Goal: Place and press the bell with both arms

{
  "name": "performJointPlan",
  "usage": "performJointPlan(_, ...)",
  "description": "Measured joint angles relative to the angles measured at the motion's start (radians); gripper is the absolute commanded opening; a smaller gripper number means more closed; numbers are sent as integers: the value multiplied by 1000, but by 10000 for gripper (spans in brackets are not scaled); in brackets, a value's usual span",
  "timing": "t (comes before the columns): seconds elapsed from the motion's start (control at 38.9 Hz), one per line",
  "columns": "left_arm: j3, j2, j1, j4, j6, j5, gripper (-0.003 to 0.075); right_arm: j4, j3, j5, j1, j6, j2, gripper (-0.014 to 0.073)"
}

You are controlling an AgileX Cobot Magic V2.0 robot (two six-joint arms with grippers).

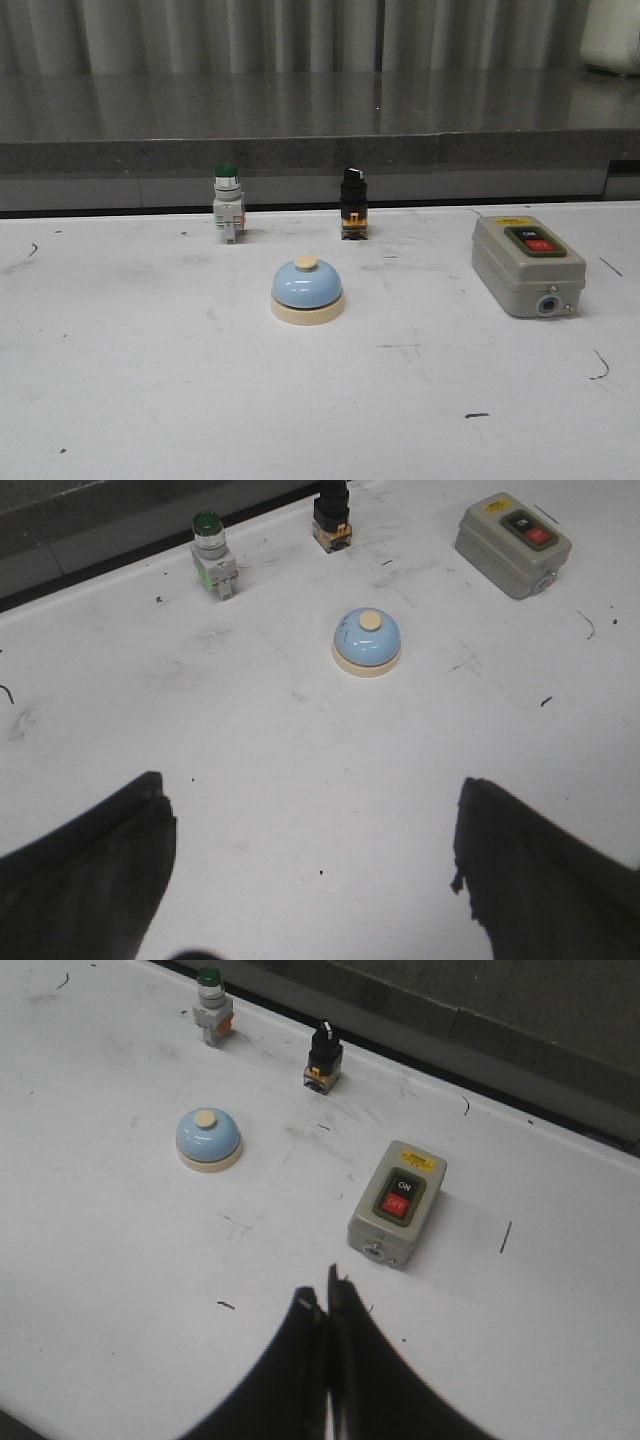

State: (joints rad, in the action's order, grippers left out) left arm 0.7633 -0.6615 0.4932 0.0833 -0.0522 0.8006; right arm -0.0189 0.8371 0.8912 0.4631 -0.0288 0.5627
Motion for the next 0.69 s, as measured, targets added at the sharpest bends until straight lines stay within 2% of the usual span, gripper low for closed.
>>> performJointPlan(0.49, 0, 0, 0, 0, 0, 0, 547, 0, -19, 9, 0, 0, -38, -69)
performJointPlan(0.57, 0, 0, 0, 0, 0, 0, 467, 0, -19, 9, 0, 0, -38, -69)
performJointPlan(0.69, 0, 0, 0, 0, 0, 0, 202, 0, -19, 9, 0, 0, -38, -69)
